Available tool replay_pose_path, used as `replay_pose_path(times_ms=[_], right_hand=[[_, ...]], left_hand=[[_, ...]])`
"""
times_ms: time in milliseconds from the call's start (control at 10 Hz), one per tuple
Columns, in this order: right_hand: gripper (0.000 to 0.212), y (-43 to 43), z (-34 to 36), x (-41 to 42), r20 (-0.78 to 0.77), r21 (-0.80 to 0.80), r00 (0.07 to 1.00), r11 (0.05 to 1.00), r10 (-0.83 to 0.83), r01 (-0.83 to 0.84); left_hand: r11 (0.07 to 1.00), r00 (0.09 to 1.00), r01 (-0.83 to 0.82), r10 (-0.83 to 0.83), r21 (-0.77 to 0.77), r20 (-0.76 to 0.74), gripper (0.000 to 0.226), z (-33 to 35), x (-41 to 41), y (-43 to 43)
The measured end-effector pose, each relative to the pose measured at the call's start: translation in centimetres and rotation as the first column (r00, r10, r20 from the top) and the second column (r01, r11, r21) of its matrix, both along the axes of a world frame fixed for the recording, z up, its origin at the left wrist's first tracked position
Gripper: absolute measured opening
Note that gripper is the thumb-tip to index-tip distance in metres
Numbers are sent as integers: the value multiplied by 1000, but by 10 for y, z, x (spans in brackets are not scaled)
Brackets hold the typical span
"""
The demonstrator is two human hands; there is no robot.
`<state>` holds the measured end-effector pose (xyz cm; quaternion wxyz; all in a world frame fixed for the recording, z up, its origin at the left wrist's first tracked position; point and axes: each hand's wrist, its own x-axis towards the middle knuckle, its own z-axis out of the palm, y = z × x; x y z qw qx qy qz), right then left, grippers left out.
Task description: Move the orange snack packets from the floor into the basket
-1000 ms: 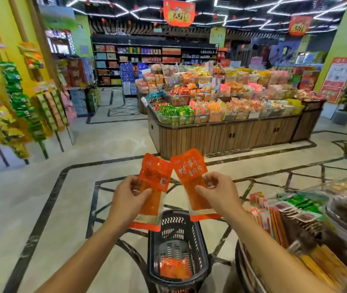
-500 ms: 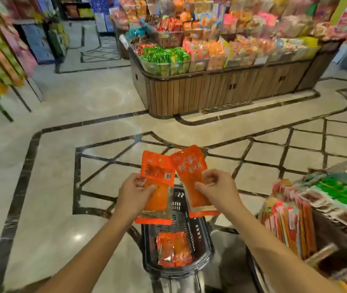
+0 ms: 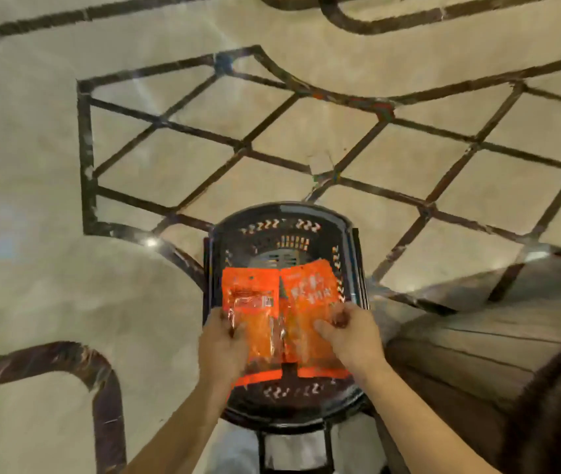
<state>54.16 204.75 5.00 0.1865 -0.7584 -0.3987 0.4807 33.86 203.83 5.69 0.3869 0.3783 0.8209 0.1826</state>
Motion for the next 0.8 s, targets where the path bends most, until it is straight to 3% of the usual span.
replay_pose_path(times_ms=[100,300,400,500,600,700,800], right_hand=[[26,-1,-124,-4,17,-160,997,984,-71,73],[14,-1,-319,-19,65,-320,988,935,-138,151],[28,-2,-379,-27,77,-329,988,932,-133,151],[12,-6,-420,-31,107,-364,986,918,-126,157],[24,-6,-417,-29,153,-369,982,916,-110,160],[38,1,-396,-24,201,-380,979,917,-42,118],[48,16,-349,-17,218,-444,968,896,125,-16]], left_hand=[[985,987,-120,132,-121,91,18,-127,14,2],[943,979,-200,202,-267,-17,17,-315,23,5],[926,972,-234,234,-296,-36,23,-379,25,3],[920,976,-220,208,-325,-72,42,-418,27,-8],[929,982,-182,152,-321,-115,41,-416,26,-11],[940,993,-98,71,-328,-94,55,-399,27,-7],[964,997,-7,-13,-268,-74,56,-349,24,2]])
